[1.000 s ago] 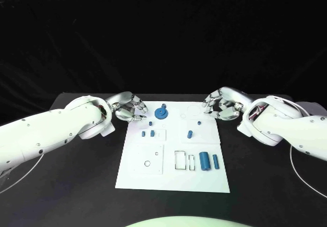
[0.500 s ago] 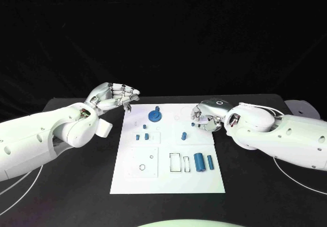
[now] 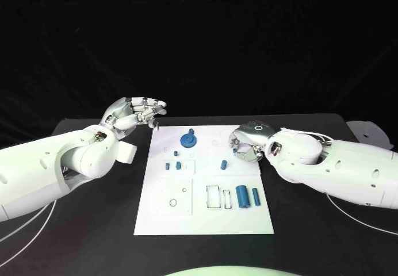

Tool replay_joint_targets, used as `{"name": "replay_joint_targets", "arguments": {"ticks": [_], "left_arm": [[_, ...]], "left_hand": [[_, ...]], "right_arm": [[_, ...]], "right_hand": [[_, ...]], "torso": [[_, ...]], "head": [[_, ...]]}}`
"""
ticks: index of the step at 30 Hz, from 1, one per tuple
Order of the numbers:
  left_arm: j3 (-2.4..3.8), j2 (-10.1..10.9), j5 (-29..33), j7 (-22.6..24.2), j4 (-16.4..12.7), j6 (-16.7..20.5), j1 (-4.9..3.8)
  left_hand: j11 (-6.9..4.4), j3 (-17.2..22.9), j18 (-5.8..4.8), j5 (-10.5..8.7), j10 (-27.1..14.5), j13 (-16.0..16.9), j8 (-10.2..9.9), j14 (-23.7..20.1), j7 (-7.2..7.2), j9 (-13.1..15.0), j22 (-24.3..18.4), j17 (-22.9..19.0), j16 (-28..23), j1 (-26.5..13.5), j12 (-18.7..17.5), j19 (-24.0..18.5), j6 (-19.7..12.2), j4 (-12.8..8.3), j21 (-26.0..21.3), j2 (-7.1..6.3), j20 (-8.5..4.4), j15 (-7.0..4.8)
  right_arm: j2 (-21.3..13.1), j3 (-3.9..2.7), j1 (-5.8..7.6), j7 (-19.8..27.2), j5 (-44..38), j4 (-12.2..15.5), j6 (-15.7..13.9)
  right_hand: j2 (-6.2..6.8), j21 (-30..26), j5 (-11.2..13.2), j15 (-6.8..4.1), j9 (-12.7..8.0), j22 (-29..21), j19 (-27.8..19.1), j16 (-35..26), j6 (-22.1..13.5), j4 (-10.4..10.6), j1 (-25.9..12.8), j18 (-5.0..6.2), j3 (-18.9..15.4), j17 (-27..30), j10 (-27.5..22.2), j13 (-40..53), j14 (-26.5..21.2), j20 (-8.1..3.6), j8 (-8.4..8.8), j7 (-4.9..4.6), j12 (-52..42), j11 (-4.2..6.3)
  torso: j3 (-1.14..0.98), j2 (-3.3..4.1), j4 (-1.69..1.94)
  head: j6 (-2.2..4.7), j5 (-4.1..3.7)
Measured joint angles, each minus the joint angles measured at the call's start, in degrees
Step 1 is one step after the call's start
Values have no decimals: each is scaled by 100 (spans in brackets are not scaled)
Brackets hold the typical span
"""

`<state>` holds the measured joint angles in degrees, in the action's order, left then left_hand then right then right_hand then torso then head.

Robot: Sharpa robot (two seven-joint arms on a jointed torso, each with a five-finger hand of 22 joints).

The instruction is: Assemble the parts on the task board

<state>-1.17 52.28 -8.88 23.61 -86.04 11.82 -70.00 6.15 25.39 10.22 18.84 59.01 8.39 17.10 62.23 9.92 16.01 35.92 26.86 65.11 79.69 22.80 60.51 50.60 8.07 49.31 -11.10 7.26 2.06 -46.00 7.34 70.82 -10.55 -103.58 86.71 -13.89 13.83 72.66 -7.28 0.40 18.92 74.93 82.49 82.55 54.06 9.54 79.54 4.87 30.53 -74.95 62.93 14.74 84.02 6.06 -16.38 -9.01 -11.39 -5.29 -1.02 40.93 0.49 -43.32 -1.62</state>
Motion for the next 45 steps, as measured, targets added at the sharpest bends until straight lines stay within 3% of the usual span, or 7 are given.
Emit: {"name": "replay_joint_targets", "arguments": {"ticks": [2,19,21,29,36,45], "left_arm": [[0,3,33,7,-1,3,0],[0,29,137,-26,-8,29,1],[0,39,141,-39,-10,32,1],[0,53,148,-97,-15,36,1],[-1,56,150,-139,-21,36,1],[-1,62,151,-173,-23,36,1]], "left_hand": [[0,4,0,0,0,0,0,0,0,0,-3,-6,-21,23,22,0,0,4,0,23,0,0],[21,56,-1,0,-66,5,0,0,21,-8,-26,-38,-42,69,47,20,-22,-24,-33,23,-20,1],[21,56,-1,0,-66,5,0,0,42,-8,-26,-44,-42,68,47,20,-42,-24,-33,23,-20,1],[41,72,-1,0,-86,4,0,0,53,-14,-33,-57,-42,92,47,20,-53,-40,-33,0,-19,1],[41,111,-1,-1,-126,4,-1,0,62,-20,-39,-72,-65,92,47,20,-62,-80,-56,0,-19,1],[61,159,-1,-1,-147,9,-1,-5,82,-26,-50,-100,-99,137,77,20,-83,-128,-56,2,-19,5]], "right_arm": [[22,0,-12,-7,-23,-33,10],[158,-25,-63,-33,-122,-201,59],[166,-28,-68,-36,-132,-202,58],[175,-35,-82,-63,-164,-189,46],[161,-32,-94,-111,-185,-152,10],[122,-3,-133,-189,-196,-98,-211]], "right_hand": [[-32,51,26,0,0,0,21,0,52,-39,32,-64,72,0,59,-29,0,-21,0,12,13,24],[-132,349,66,0,51,-2,124,49,295,-344,54,-65,455,1,358,-160,0,-42,-71,70,87,92],[-133,385,66,0,59,-2,124,74,311,-370,55,-140,480,2,362,-162,0,-42,-90,86,87,88],[-171,444,66,-24,72,-2,124,73,350,-409,45,-139,487,2,403,-177,-18,-42,-90,84,90,109],[-241,557,82,-64,115,-3,137,94,463,-508,-23,-139,551,2,546,-194,-20,-54,-155,137,126,150],[-375,673,111,-84,180,2,144,94,522,-545,-97,-139,558,3,643,-205,1,-62,-216,156,169,181]], "torso": [[0,0,0],[-7,-3,-6],[-9,-3,-9],[-10,1,-12],[-10,1,-9],[-7,2,-4]], "head": [[-8,3],[-43,3],[-49,4],[-71,9],[-77,2],[-76,-11]]}}
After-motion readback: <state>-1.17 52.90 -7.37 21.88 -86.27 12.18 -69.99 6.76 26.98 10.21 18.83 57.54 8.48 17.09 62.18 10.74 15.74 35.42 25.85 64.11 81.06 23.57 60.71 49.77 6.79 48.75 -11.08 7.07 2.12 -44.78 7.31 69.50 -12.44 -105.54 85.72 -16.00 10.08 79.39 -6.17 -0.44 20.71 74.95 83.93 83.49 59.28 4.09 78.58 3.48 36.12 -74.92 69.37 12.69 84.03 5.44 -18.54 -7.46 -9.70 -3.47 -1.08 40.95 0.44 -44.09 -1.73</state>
